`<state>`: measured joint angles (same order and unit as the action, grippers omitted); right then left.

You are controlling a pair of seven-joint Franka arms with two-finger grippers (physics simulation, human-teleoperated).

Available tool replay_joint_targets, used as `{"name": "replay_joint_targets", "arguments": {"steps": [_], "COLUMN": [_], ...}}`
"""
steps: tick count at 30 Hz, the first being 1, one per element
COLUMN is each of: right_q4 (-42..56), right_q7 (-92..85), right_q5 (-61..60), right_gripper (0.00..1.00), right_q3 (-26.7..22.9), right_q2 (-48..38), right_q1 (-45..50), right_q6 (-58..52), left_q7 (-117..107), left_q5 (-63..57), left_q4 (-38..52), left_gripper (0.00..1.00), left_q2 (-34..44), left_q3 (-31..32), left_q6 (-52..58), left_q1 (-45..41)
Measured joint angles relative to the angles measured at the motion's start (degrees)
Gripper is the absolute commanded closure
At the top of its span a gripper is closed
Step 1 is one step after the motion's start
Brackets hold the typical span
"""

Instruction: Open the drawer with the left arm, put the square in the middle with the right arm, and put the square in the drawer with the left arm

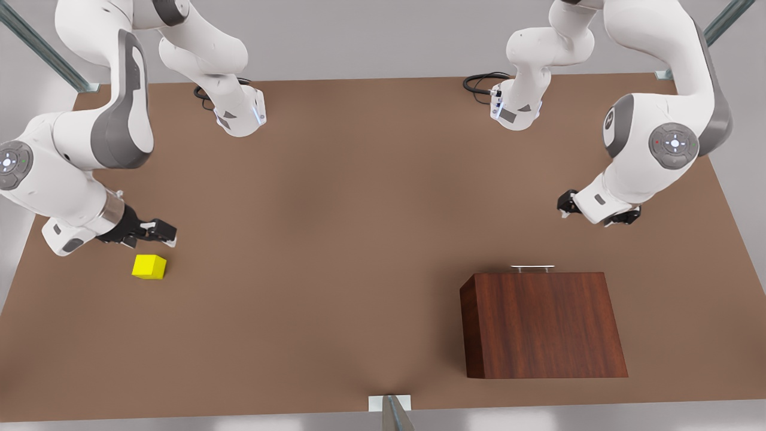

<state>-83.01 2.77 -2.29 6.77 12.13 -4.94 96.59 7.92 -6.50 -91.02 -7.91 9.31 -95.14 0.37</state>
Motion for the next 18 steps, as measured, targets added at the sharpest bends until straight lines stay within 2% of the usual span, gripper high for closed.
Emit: {"name": "replay_joint_targets", "arguments": {"steps": [2, 3, 4, 6, 8, 10, 14, 18], "right_q4": [0.53, 0.90, 0.31, -0.29, -3.48, -8.25, -21.83, -28.20], "right_q7": [-0.83, -0.21, 0.32, 1.08, 5.17, 7.94, 8.04, 7.14], "right_q5": [-0.01, 0.30, 0.32, 0.61, 1.30, 2.28, 1.60, 1.58], "right_gripper": [0.00, 0.00, 0.00, 0.00, 0.00, 0.00, 0.00, 0.00], "right_q3": [-0.15, -0.35, -0.60, -0.79, -0.89, -0.88, -0.88, -0.88], "right_q2": [0.09, 0.81, 1.24, 3.56, 5.56, 6.45, 5.03, 4.80], "right_q1": [-0.35, -0.82, -0.83, -0.92, -0.97, -0.77, -3.13, -9.53], "right_q6": [-1.13, -1.15, -0.88, 2.08, 4.87, 8.86, 18.50, 21.91], "left_q7": [-0.31, -12.29, -31.39, -61.57, -70.63, -79.55, -81.48, -82.68], "left_q5": [-0.15, -0.25, -0.11, 0.64, 1.21, 2.02, 3.29, 3.78], "left_q4": [-4.36, -10.69, -19.01, -27.74, -35.02, -36.82, -42.11, -42.22], "left_gripper": [0.00, 0.00, 0.00, 0.00, 0.00, 0.00, 0.00, 0.00], "left_q2": [1.00, 3.02, 3.09, 2.61, 2.67, 2.72, 1.87, 1.39], "left_q3": [-0.25, -0.79, -0.83, -2.35, -3.37, -4.08, -4.48, -4.82], "left_q6": [0.66, -2.85, -10.75, -24.28, -34.85, -38.46, -51.56, -53.70], "left_q1": [-0.16, -0.13, 0.24, -0.64, 0.11, 0.30, -0.03, -0.06]}}
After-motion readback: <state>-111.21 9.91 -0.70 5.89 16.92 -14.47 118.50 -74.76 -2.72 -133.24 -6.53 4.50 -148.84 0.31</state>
